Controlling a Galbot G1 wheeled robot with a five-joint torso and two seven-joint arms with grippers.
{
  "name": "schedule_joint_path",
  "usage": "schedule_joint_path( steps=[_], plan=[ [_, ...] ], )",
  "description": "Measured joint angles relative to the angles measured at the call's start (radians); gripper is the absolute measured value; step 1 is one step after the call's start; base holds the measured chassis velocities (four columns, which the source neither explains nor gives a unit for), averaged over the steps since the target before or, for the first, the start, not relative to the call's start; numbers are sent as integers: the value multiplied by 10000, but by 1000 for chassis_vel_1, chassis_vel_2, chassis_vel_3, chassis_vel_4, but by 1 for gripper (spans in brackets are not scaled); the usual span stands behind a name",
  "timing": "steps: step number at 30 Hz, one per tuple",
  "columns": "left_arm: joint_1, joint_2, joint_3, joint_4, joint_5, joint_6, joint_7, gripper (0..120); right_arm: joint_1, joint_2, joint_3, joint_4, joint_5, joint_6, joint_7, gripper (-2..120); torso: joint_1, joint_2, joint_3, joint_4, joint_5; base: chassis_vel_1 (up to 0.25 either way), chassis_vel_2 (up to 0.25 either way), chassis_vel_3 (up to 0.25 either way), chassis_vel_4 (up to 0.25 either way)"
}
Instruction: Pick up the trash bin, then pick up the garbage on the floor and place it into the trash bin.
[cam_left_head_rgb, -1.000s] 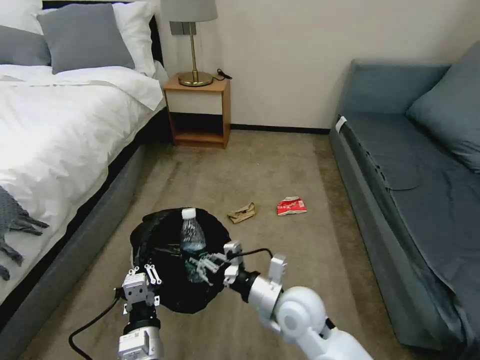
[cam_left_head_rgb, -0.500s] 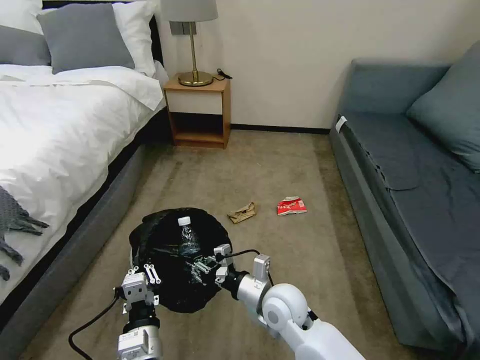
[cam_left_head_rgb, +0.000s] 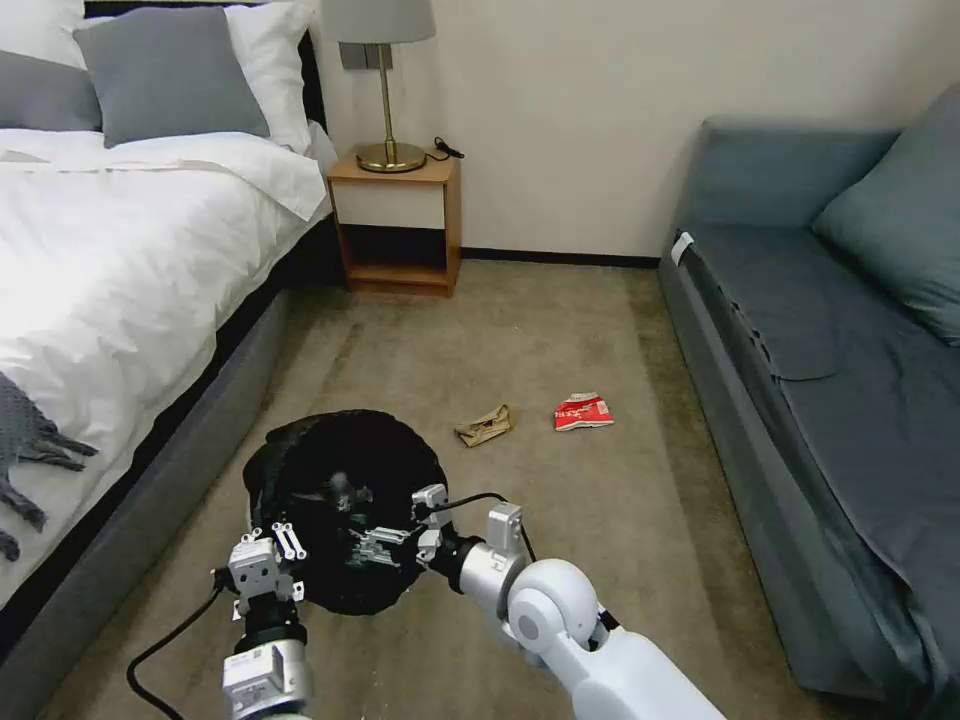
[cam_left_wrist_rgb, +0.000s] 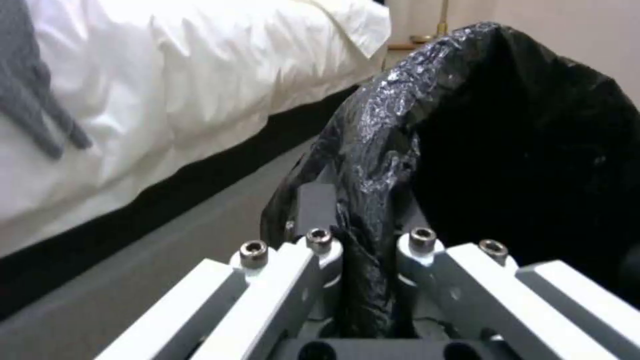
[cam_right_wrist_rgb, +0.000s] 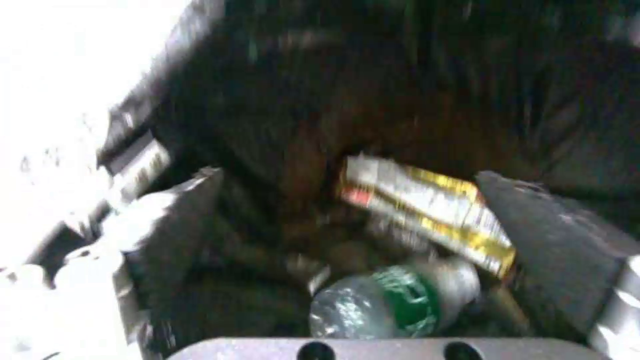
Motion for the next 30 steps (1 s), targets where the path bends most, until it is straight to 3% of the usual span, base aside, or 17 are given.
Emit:
schedule_joint_path(
  steps=[11, 30],
  plan=[
    [-30, -383, -341, 135, -328, -96, -85, 4, -170, -69, 1638, 596, 140, 647, 37, 100, 0, 0, 0, -1, 1, 0, 0, 0, 0],
    [58, -355, -610, 13, -269, -96, -67, 4, -1165, -489, 4188, -211, -868, 1407, 1870, 100, 0, 0, 0, -1, 2, 0, 0, 0, 0]
  ],
)
